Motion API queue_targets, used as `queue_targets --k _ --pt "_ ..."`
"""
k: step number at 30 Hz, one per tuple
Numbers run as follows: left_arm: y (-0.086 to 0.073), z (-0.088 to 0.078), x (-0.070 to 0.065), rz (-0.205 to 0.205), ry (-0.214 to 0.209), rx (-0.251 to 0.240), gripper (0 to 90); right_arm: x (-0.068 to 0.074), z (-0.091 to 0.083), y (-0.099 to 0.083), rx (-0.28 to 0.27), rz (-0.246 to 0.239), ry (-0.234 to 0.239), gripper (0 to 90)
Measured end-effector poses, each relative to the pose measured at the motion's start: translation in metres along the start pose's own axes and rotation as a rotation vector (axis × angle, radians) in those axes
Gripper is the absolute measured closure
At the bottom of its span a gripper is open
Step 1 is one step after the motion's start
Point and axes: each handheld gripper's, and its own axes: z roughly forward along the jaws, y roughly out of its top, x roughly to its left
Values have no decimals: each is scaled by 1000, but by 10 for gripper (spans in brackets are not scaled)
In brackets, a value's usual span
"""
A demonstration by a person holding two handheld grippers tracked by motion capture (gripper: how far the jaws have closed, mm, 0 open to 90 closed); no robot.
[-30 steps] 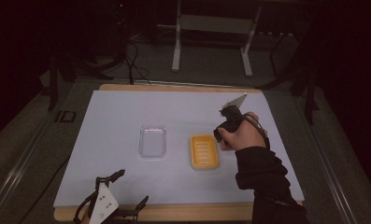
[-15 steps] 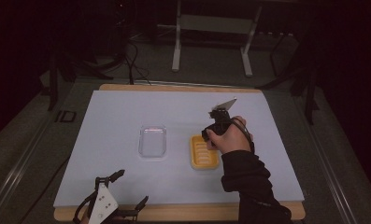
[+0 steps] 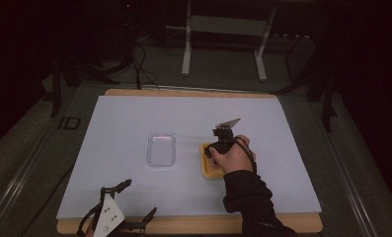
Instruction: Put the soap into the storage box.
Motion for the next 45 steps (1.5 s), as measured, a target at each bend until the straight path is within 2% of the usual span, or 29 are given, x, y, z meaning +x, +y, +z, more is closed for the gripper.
queue_targets --k 6,13,14,23,29,33,40,43,45 --pt "0 0 0 -1 -2 -1 19 0 15 -2 33 -3 -15 373" --pt "0 0 0 1 -3 2 19 -2 25 0 57 3 -21 373" --pt "0 0 0 1 -3 2 19 -2 29 0 58 0 -39 373" --pt "0 0 0 3 -2 4 19 2 30 3 72 -10 -55 372" --pt "0 0 0 1 -4 2 19 3 32 3 92 -9 -42 364" --pt "0 0 0 3 -5 4 19 3 28 4 74 -7 -35 361" --pt "0 0 0 3 -5 5 19 1 5 7 45 -61 -13 338" --pt "0 0 0 1 -4 4 19 -3 -3 6 30 -98 11 319" --pt "-1 0 0 1 -4 6 19 -8 -9 4 12 -140 18 309"
